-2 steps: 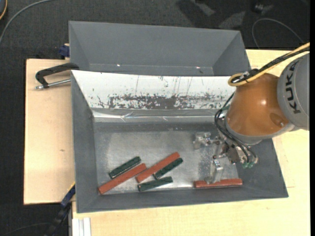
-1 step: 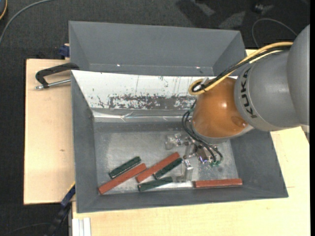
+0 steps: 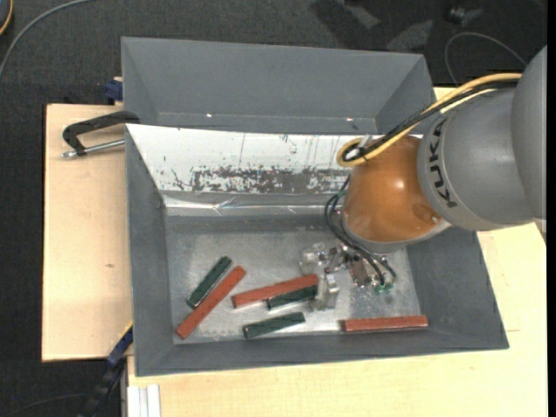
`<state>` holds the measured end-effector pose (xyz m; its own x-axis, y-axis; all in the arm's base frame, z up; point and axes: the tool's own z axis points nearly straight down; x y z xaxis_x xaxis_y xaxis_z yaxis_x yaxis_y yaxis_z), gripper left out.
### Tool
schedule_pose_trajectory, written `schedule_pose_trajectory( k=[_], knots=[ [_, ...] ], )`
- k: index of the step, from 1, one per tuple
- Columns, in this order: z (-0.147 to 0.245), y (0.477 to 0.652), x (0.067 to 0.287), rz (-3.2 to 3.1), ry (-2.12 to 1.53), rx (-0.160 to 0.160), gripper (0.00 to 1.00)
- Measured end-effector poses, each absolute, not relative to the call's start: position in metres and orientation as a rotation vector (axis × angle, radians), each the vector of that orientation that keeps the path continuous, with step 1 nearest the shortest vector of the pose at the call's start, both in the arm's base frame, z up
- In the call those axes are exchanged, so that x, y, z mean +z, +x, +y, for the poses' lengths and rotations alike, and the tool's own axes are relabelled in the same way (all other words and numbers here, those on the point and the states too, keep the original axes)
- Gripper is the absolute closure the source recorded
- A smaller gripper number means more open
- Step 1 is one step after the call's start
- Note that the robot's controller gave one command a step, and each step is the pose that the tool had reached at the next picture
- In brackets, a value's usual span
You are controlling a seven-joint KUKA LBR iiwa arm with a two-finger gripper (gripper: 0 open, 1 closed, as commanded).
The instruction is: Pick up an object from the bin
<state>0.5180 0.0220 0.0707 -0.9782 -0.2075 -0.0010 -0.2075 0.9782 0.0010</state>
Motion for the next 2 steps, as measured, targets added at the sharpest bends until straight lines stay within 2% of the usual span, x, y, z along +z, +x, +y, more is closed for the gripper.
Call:
schedule_pose_trajectory(
  k=[1, 2],
  knots=[
    [0.022, 0.541, 0.086, 3.005, -0.888, 0.000, 1.00],
    [-0.007, 0.559, 0.228, 3.000, -0.884, -0.006, 1.00]
  ],
)
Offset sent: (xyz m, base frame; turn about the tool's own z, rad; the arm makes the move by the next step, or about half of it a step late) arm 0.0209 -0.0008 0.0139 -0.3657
